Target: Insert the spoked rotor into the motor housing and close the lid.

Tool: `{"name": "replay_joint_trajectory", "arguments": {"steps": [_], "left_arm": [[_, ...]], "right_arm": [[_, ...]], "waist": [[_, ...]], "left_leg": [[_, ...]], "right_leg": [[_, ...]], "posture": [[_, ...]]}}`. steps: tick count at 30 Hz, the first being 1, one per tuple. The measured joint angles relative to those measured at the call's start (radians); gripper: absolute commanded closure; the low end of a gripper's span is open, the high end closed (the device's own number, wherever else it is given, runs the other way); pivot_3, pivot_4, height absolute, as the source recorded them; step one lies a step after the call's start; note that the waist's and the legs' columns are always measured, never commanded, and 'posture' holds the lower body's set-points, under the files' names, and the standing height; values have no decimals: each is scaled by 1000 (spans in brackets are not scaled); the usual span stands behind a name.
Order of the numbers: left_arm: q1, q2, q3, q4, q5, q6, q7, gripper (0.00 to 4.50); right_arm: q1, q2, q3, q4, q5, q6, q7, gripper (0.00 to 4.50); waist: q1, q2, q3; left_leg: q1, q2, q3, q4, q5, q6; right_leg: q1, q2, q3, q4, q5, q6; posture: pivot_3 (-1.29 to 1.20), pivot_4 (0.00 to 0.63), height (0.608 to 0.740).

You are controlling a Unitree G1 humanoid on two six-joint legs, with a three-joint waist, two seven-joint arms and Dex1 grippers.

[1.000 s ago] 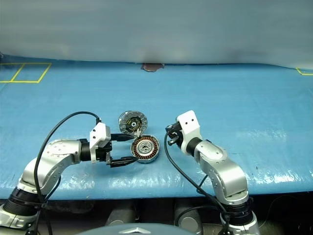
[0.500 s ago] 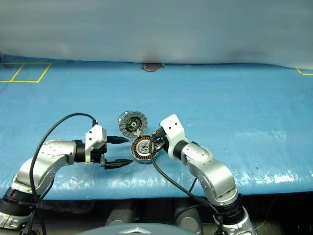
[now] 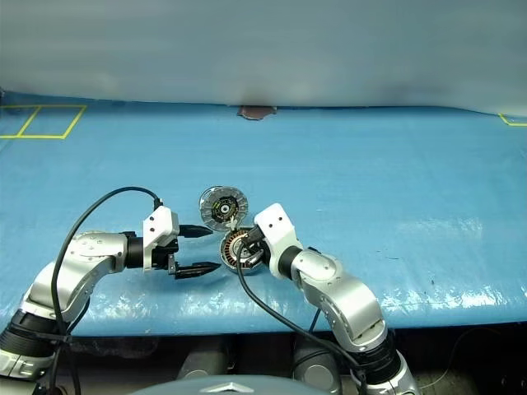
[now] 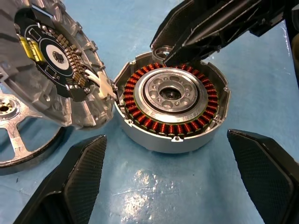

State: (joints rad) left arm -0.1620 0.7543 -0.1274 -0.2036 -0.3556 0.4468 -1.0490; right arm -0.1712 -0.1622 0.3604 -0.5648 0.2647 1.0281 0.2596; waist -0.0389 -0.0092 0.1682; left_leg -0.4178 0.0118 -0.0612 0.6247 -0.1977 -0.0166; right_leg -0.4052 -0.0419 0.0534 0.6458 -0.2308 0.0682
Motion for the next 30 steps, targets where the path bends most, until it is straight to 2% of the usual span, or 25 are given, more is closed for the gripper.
{"name": "replay_joint_trajectory", "arguments": {"steps": [30], "left_arm": [[0,-18,-1,0,3,-3,5,0]], "right_arm": [[5,-4,28,40,-4,8,4,3833]], "waist": [[0,0,0]], "left_leg": [[0,0,0,0,0,0]], "right_leg": [[0,0,0,0,0,0]], "posture": [[0,150,740]]}}
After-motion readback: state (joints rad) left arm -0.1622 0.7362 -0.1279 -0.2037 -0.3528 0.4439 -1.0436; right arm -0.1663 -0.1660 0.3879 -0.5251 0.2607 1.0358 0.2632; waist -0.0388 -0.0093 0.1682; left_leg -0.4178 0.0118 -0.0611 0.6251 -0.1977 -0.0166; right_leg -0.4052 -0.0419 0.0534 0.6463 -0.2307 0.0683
